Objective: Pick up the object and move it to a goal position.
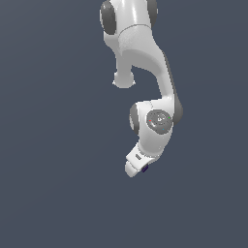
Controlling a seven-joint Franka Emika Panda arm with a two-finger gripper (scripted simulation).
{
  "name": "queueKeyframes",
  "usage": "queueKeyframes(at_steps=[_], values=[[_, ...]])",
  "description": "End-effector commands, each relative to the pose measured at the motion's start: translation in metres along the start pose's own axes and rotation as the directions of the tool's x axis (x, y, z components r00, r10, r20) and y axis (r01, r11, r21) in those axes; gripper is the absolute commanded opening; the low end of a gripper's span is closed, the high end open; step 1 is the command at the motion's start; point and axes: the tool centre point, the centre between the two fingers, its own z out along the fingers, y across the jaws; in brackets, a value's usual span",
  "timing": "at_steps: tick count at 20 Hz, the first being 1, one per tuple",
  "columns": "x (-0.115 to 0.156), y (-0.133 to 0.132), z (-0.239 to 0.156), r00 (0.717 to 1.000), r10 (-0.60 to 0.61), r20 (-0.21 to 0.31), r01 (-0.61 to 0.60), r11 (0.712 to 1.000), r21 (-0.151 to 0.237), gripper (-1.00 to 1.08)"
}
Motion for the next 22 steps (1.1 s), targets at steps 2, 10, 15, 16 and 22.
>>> queueKeyframes(at_steps=[2, 10, 15, 16, 22], values=[[0.000, 0.000, 0.006, 1.000, -0.001, 0.000, 0.001, 1.000, 0.000, 1.00], [-0.001, -0.001, 0.045, 1.000, -0.005, -0.001, 0.005, 1.000, 0.000, 1.00], [0.001, 0.000, 0.050, 1.000, -0.005, -0.001, 0.005, 1.000, 0.000, 1.00], [0.001, 0.000, 0.050, 1.000, -0.005, -0.001, 0.005, 1.000, 0.000, 1.00], [0.001, 0.000, 0.050, 1.000, -0.005, -0.001, 0.005, 1.000, 0.000, -1.00]])
